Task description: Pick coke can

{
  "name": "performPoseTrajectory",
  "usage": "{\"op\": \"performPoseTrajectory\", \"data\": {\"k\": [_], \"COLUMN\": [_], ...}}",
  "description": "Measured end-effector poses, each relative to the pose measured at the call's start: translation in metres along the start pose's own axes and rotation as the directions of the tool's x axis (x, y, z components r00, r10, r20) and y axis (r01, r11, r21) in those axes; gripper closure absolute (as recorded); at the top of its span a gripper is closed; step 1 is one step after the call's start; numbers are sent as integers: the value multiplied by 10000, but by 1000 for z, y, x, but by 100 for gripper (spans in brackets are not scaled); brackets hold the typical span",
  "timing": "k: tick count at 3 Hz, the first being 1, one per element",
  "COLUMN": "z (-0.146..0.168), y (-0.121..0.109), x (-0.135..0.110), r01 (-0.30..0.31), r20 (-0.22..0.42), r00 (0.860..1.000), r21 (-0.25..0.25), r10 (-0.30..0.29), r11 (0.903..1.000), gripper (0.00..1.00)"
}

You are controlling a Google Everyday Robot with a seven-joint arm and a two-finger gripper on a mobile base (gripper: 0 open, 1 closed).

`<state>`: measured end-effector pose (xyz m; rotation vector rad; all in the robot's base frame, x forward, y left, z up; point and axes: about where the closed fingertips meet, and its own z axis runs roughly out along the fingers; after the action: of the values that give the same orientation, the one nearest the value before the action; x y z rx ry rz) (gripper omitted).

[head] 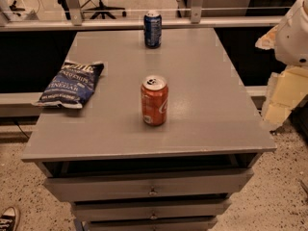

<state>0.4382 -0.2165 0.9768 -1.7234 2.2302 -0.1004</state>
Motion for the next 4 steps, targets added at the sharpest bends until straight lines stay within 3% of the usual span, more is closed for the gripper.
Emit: {"op": "performPoseTrajectory", "data": {"k": [1,2,3,4], "z": [0,11,51,85], "y": [0,2,9,13], "x": [0,-11,-47,-90], "r01": [0,-101,-57,87], "r20": [1,833,2788,4679], "r00": [10000,9965,9601,8830], "r21": [2,-175,-616,-933], "r10": [0,116,227,361], "r11": [10000,9998,9981,9956], "gripper": [0,0,0,0]}}
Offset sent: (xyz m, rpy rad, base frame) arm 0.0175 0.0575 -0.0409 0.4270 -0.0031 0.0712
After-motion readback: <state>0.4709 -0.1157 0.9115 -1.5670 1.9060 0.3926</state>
